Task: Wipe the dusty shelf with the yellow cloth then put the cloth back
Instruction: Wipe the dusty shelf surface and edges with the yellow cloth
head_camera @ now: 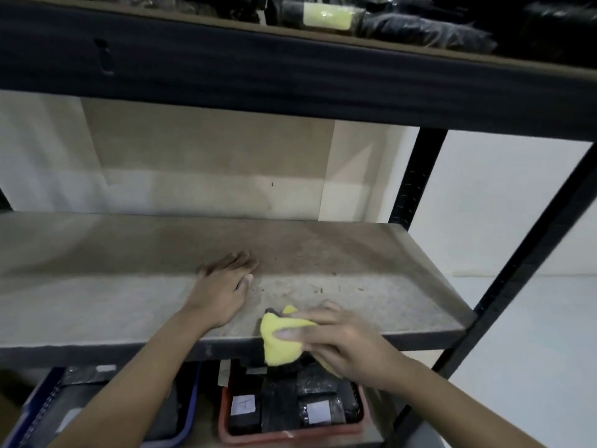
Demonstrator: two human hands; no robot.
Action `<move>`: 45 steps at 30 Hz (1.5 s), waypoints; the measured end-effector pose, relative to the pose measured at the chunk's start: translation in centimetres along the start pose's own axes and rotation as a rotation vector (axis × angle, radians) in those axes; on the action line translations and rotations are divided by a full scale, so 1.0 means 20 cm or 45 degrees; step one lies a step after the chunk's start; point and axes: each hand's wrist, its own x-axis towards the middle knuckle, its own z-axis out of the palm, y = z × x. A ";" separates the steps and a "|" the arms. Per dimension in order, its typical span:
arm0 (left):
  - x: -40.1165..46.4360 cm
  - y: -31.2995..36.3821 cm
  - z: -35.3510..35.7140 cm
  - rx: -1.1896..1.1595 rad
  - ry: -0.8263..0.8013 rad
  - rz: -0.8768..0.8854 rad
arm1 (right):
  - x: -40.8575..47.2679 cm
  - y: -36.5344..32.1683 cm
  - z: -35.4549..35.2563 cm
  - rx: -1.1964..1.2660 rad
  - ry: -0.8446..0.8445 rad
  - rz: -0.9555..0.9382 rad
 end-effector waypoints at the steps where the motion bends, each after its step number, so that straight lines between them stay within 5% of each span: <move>1: 0.00 0.00 0.00 0.015 -0.006 -0.004 | -0.02 -0.01 -0.04 0.061 0.090 0.068; 7: 0.05 0.13 -0.01 -0.078 -0.019 0.042 | -0.03 0.33 -0.39 -0.197 0.796 0.791; 12: 0.13 0.28 0.05 -0.067 -0.159 0.127 | -0.12 0.68 -0.37 -0.348 0.627 1.609; 19: 0.16 0.26 0.13 0.095 -0.094 0.160 | -0.01 0.83 -0.35 -0.478 0.567 1.723; 24: 0.16 0.25 0.14 0.080 -0.061 0.147 | 0.18 1.02 -0.32 -0.565 0.553 1.556; 28: 0.17 0.25 0.14 0.028 -0.051 0.151 | 0.28 1.05 -0.31 -0.553 0.373 1.135; 39: 0.17 0.26 0.12 0.046 -0.074 0.150 | -0.01 0.33 -0.16 -0.054 -0.202 0.371; 43: 0.17 0.26 0.12 0.018 -0.078 0.142 | -0.17 0.17 -0.17 0.111 -0.070 0.270; 45: 0.17 0.26 0.12 0.004 -0.088 0.143 | -0.19 0.20 -0.23 0.068 0.162 0.322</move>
